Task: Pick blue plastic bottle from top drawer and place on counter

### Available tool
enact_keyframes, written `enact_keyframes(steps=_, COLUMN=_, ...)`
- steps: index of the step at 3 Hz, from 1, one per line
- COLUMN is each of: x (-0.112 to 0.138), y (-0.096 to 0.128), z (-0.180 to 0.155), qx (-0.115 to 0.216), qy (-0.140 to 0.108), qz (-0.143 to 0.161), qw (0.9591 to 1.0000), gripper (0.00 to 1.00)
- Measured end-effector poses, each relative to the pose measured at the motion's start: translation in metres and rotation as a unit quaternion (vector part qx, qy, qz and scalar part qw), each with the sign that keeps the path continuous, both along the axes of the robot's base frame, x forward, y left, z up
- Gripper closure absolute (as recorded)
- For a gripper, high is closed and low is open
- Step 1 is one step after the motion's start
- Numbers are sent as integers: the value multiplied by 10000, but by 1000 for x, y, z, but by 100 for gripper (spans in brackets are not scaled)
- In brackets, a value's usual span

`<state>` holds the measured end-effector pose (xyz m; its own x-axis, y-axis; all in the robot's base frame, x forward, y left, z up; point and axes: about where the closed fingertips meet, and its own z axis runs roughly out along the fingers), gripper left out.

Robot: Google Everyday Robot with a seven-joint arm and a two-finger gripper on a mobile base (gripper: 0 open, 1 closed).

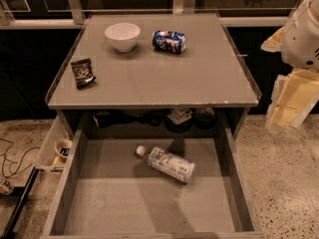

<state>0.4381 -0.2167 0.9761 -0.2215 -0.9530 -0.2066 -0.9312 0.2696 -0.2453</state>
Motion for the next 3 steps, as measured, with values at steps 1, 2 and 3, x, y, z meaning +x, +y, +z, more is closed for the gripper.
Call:
enact_keyframes(steps=1, x=0, y=0, z=0, qx=2, qy=-1, qz=1, qw=10000, gripper=0)
enact_keyframes(steps=2, x=1, y=2, z=-2, qx=141, qy=-45, qz=54, qw=9999, gripper=0)
enact_keyframes(steps=3, x=5, y=8, z=-42, qx=689, qy=124, qz=90, qw=9975, gripper=0)
